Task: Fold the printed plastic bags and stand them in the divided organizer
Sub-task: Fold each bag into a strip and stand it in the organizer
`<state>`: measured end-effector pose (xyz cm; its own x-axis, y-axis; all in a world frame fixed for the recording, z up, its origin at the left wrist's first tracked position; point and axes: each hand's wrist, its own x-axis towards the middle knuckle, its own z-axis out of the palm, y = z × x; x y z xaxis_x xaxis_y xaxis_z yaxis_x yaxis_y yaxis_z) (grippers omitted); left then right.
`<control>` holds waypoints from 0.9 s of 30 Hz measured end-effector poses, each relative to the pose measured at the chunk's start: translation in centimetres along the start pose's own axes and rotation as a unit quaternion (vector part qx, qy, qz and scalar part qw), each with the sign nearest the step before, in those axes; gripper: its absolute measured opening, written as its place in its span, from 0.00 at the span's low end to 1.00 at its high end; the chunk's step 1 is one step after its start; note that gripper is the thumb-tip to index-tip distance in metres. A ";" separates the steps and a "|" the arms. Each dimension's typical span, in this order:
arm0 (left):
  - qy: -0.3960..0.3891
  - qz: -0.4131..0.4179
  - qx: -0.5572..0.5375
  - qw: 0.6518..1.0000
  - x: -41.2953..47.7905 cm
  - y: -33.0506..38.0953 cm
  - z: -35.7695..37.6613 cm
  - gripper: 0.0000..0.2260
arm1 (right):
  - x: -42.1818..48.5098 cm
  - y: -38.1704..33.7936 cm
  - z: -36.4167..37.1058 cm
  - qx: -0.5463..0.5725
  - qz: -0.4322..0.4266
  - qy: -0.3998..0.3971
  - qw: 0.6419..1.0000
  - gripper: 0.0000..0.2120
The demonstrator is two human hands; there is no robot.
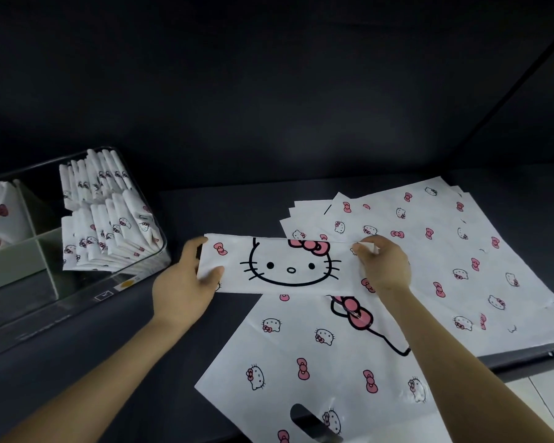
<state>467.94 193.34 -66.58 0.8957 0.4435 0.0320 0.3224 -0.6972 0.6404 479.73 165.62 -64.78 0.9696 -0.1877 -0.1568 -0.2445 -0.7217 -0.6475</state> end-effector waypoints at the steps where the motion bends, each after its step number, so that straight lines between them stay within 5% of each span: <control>1: 0.003 0.016 0.026 1.000 0.0 -0.1 0.2 0.22 | 0.0 -0.1 0.0 -0.005 0.004 0.002 1.000 0.05; 10: 0.104 0.226 0.253 0.935 0.1 -0.7 1.6 0.17 | 0.3 -0.2 0.2 -0.026 0.022 -0.001 0.999 0.05; 14: 0.001 0.342 0.227 0.912 1.0 -0.7 1.8 0.33 | 0.2 -0.4 0.1 -0.026 0.024 -0.005 0.999 0.05; 16: -0.088 0.283 0.156 0.942 1.0 -0.3 1.7 0.39 | 0.3 -0.4 0.2 -0.030 0.025 -0.004 0.999 0.05; 19: -0.126 0.258 0.106 0.952 1.0 -0.7 1.9 0.26 | 0.2 -0.3 0.2 -0.030 0.032 -0.003 0.999 0.07; 25: -0.130 0.276 0.226 0.925 0.8 -0.8 2.6 0.28 | -0.2 -0.8 0.0 -0.051 0.034 0.005 0.998 0.10; 27: -0.126 0.276 0.243 0.921 0.8 -0.8 2.5 0.29 | -1.0 -1.0 0.2 -0.173 -0.038 0.097 0.980 0.13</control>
<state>469.21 192.79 -68.99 0.9872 -0.1562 0.0317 -0.1593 -0.9744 0.1588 479.04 166.65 -64.13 0.9735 -0.2235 0.0478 -0.1924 -0.9145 -0.3560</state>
